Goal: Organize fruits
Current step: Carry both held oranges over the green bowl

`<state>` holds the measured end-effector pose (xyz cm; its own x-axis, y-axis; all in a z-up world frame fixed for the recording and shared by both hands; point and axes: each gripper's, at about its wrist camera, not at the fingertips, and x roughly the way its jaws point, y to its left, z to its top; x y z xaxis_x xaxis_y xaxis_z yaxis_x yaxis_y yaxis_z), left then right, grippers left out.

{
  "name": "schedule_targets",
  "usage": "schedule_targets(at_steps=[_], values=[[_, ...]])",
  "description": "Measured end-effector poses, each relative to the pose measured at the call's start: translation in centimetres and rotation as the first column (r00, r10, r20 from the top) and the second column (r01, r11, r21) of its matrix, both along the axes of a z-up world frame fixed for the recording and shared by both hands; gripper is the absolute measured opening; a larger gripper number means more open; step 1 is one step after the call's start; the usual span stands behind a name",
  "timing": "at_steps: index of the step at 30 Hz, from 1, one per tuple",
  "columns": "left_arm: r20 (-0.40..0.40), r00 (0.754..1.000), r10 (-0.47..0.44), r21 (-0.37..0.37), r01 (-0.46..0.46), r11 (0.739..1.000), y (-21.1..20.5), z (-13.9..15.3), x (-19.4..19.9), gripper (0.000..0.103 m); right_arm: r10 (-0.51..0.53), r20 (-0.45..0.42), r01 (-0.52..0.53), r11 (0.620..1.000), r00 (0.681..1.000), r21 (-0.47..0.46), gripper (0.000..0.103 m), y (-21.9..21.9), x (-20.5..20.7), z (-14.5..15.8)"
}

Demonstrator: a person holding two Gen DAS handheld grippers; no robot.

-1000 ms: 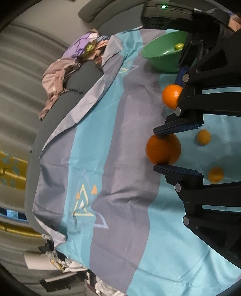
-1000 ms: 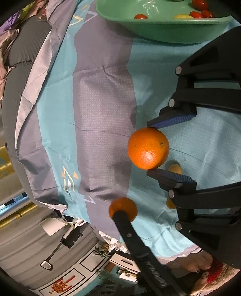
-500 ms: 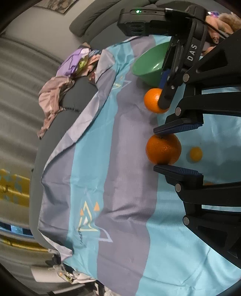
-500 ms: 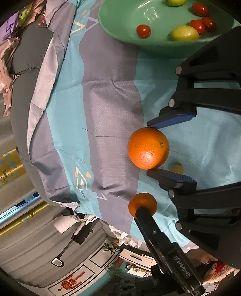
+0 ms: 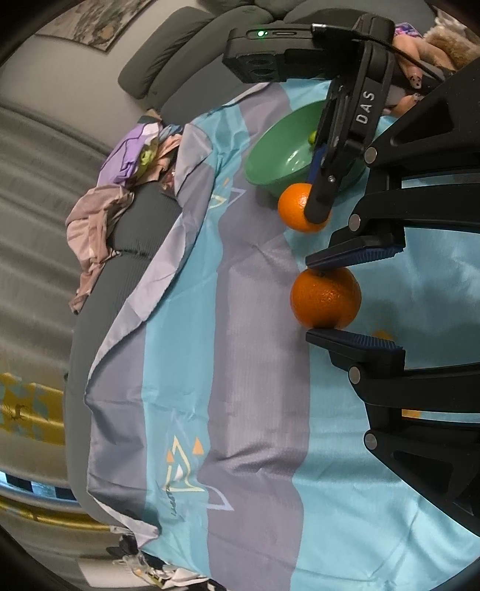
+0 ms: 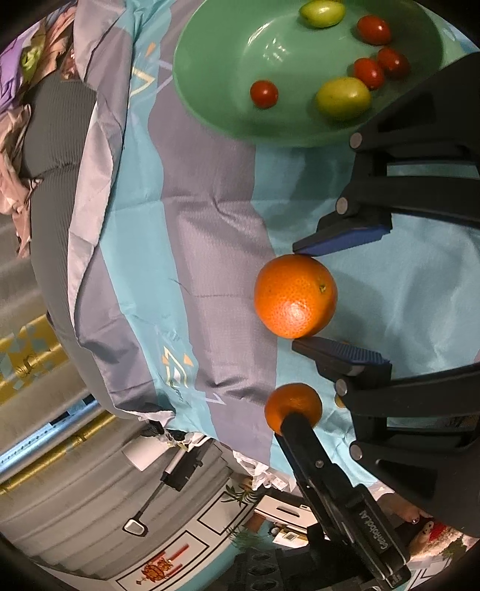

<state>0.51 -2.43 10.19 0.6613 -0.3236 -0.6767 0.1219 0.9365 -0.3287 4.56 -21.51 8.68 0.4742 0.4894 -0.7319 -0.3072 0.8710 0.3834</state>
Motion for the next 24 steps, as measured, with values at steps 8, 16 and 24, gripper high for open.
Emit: schedule_targets(at_steps=[8, 16, 24], values=[[0.028, 0.999, -0.041, -0.01, 0.042, 0.999, -1.7, 0.8, -0.4, 0.032, -0.015, 0.025, 0.014, 1.0, 1.0, 0.017, 0.046, -1.4, -0.5, 0.9], [0.059, 0.995, -0.076, -0.007, 0.077, 0.997, -3.6, 1.9, -0.3, 0.032, -0.037, 0.065, 0.034, 0.998, 0.997, 0.052, 0.046, -3.4, -1.1, 2.4], [0.091, 0.99, -0.112, -0.006, 0.113, 0.994, -6.4, 3.1, 0.9, 0.032, -0.076, 0.083, 0.068, 0.994, 0.994, 0.087, 0.046, -6.0, -1.2, 3.2]])
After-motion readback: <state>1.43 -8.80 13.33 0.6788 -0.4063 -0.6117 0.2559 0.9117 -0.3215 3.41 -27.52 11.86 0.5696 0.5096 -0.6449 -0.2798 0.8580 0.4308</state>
